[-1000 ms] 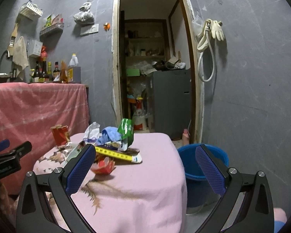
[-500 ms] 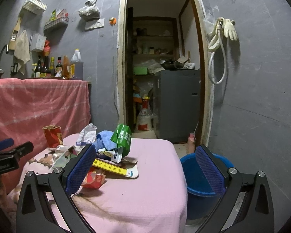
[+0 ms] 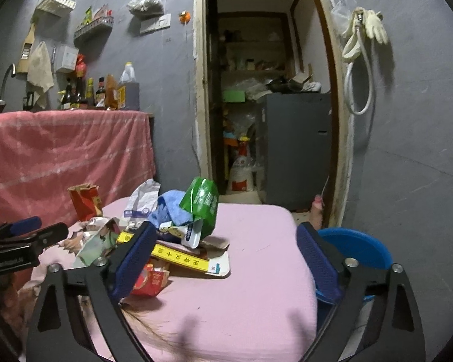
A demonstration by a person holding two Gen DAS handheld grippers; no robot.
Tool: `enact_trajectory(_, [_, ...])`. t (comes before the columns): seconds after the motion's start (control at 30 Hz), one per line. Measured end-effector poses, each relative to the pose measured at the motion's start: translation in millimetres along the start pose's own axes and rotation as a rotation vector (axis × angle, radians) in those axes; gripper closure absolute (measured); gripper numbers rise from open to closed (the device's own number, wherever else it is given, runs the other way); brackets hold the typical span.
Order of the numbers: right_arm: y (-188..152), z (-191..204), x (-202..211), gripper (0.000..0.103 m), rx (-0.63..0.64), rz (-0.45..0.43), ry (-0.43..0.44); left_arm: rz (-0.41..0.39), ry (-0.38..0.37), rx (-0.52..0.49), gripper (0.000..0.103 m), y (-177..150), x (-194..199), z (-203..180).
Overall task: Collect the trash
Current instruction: 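Grasp the white paper strip with the left gripper while the right gripper grasps the red wrapper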
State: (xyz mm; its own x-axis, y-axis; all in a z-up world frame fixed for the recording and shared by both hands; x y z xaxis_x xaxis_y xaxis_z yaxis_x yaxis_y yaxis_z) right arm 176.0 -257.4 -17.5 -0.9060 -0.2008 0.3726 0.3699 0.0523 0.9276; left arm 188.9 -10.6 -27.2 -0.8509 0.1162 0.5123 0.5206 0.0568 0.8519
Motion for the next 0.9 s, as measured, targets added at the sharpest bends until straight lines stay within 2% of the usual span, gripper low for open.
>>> enact_trajectory(0.1, [-1.1, 3.0, -7.6, 0.022, 0.009, 0.020, 0.024, 0.023, -0.009, -0.011, 0.027, -0.3, -5.6, -2.5])
enact_trajectory(0.17, [-1.7, 4.7, -13.6, 0.032, 0.016, 0.038, 0.041, 0.023, -0.014, -0.016, 0.029, 0.4, -8.5, -3.8])
enact_trajectory(0.37, [-5.5, 10.7, -29.2, 0.044, 0.048, 0.095, 0.095, 0.052, -0.027, -0.042, 0.043, 0.3, -17.1, -9.0])
enact_trajectory(0.63, [-8.0, 13.1, -36.4, 0.049, 0.068, 0.120, 0.113, 0.068, -0.033, -0.055, 0.048, -1.9, -20.9, -13.2])
enact_trajectory(0.9, [-9.5, 21.2, -47.9, 0.052, 0.136, 0.181, 0.170, 0.129, -0.080, -0.034, 0.066, -3.6, -32.4, -10.9])
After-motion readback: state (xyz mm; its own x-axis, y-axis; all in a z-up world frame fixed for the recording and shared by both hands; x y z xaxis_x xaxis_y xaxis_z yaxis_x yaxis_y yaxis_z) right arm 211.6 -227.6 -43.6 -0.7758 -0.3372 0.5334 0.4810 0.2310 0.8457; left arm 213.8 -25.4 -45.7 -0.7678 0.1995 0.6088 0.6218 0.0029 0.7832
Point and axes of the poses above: each gripper's, at about its wrist camera, not at the fingertips, and x roughly against the way its jaws point, z to its left, y to its top, the point moved 4 cm from there along -x, roughly the way its jaws point, and after that the axes turned 5 degrees about z, right-handed, at the moved point
